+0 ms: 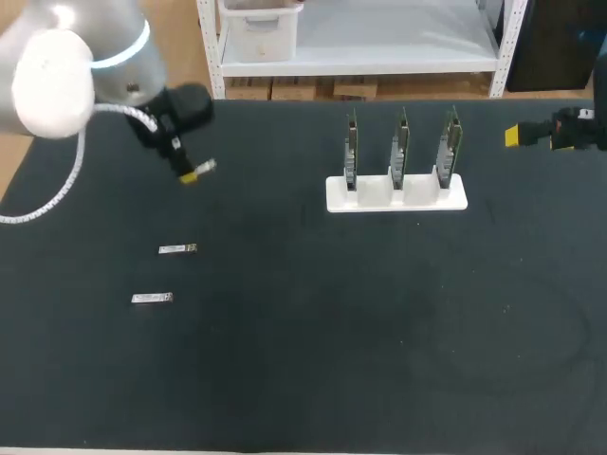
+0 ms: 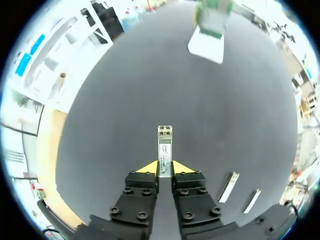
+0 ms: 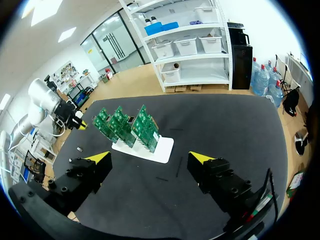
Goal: Pick up the optical module with the left hand, and insert it into the network port with the right hand.
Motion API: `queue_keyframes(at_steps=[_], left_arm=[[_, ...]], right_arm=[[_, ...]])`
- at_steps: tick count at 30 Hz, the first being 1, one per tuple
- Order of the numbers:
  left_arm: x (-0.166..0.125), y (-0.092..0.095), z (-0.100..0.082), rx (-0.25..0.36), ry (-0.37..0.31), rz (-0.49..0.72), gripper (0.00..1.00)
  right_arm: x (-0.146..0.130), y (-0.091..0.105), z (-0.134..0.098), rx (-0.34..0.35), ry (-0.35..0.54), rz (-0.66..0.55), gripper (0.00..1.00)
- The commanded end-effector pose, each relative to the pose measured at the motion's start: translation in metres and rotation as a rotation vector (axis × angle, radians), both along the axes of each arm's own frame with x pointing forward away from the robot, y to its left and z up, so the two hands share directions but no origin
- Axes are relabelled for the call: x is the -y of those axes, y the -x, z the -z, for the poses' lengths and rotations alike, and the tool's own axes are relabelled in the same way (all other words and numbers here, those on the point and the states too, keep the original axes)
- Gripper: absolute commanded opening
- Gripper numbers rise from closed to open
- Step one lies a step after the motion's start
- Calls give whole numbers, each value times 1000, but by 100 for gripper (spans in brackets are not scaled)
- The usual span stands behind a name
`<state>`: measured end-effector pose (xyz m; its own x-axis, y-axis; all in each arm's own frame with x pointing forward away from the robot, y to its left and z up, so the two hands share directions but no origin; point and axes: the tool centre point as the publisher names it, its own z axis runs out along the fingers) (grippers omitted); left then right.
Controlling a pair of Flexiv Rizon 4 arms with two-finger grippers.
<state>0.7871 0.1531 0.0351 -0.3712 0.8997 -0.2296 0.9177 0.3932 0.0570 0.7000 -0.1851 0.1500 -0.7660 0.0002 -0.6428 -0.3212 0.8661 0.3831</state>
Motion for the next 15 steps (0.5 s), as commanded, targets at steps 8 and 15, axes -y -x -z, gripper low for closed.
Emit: queue_keyframes(at_steps=[8,15], left_arm=[[13,5,-64,169,335,-98,0],[29,1,-95,230,509,-143,0]], right_arm=[[0,0,0,0,0,0,100],[0,0,0,0,0,0,100]])
